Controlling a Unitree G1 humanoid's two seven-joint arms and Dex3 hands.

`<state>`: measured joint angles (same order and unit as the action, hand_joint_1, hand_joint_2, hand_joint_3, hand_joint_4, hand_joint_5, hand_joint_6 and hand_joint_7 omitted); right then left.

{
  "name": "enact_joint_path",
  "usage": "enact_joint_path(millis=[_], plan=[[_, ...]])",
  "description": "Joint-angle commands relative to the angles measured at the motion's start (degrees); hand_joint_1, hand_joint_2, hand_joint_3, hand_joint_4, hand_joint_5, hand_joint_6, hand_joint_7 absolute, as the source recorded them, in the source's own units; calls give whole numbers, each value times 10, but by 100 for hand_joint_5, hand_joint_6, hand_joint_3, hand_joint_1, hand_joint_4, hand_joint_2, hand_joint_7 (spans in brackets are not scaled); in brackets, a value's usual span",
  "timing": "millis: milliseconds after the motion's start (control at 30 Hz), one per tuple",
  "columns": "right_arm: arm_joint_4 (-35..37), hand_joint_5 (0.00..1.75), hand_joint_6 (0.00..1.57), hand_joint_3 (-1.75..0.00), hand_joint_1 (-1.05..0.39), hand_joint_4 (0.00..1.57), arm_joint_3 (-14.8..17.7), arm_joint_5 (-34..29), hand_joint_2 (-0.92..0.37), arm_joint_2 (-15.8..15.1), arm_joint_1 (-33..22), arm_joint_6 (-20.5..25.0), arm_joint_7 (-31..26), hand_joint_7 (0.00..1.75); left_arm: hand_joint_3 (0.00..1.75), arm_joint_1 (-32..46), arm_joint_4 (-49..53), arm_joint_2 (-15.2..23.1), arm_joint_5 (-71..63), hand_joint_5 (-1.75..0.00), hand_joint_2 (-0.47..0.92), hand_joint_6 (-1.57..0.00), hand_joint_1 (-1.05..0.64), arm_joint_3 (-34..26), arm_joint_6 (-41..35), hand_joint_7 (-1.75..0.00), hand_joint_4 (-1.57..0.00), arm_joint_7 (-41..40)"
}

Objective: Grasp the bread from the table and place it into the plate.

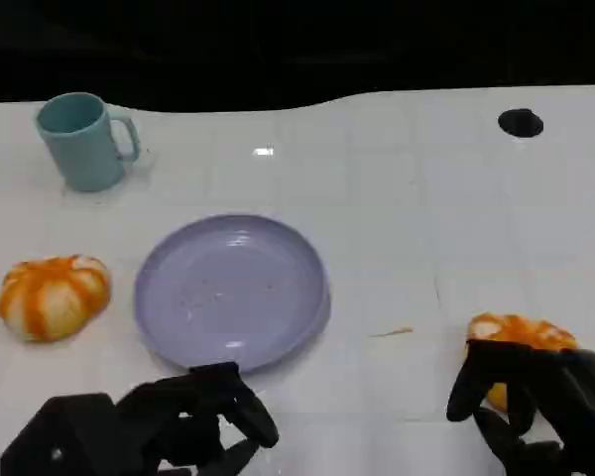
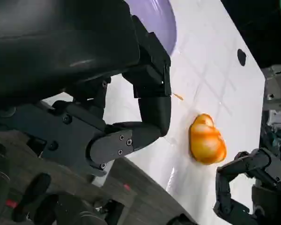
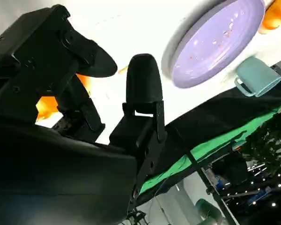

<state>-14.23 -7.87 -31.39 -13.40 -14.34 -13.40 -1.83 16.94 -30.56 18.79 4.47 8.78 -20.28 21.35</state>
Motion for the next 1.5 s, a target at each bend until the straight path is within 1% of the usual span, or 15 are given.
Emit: enact_joint_path(millis=[33,300,433,667,833,1033,1133,1233,1267,1300,1333,1367,1400,1467,1500], plan=[[-3,175,90,-125,-6,92,0,3,-29,-4,-1,-2,-4,128,77,3,-4,11,0,-175,80,-57,-30,-6,-4,-146,-63,4],[-2,175,90,-129,-4,92,2,1,-27,-7,-2,-4,-3,129,78,3,-7,8,4,-175,79,-58,-28,-5,-8,-146,-64,2],[-5,175,90,-124,-5,93,1,-1,-29,-5,-2,1,-2,128,78,3,-7,9,4,-175,79,-58,-31,-4,-4,-146,-65,2],[-7,175,90,-124,-5,92,1,-1,-30,-3,-3,1,-1,127,77,4,-7,12,2,-175,80,-58,-32,-4,-3,-146,-64,2],[-5,175,91,-130,-4,93,2,1,-27,-4,-2,-1,-2,127,76,3,-7,9,6,-175,80,-57,-30,-5,-7,-146,-63,1],[-7,175,90,-130,-4,92,5,3,-27,-6,-2,2,2,126,75,1,-7,10,1,-175,80,-58,-31,-1,-8,-145,-63,0],[-15,175,90,-133,-4,91,7,0,-26,-10,-1,1,4,121,75,1,-8,11,-1,-175,81,-58,-30,0,-7,-145,-63,0],[-31,173,89,-128,-3,85,10,-5,-28,-12,-2,13,10,110,74,1,-12,10,0,-175,81,-58,-30,0,-16,-145,-63,-1],[-39,164,88,-123,-4,82,11,-9,-29,-12,-3,20,14,101,74,1,-12,9,3,-175,81,-58,-30,-1,-17,-145,-64,-1],[-45,155,89,-119,-5,81,11,-11,-29,-12,-4,26,17,93,74,2,-12,8,4,-175,81,-58,-30,-1,-17,-145,-64,-1],[-52,150,90,-117,-6,81,12,-17,-30,-13,-4,31,17,89,74,2,-11,8,6,-175,81,-58,-30,-2,-17,-145,-65,-1],[-59,139,91,-112,-8,83,13,-27,-29,-14,-4,39,18,83,74,2,-11,8,6,-175,81,-58,-30,-3,-16,-145,-65,0],[-66,128,91,-104,-13,83,13,-37,-31,-16,-4,46,19,74,74,2,-10,8,6,-175,81,-58,-30,-3,-15,-145,-65,0],[-84,116,91,-94,-18,80,13,-63,-35,-24,-3,68,32,62,74,1,-11,10,6,-175,81,-58,-30,-3,-16,-145,-65,1],[-92,108,87,-81,-23,76,12,-77,-42,-30,-2,78,41,51,74,1,-12,11,5,-175,81,-58,-30,-3,-16,-145,-65,2]])
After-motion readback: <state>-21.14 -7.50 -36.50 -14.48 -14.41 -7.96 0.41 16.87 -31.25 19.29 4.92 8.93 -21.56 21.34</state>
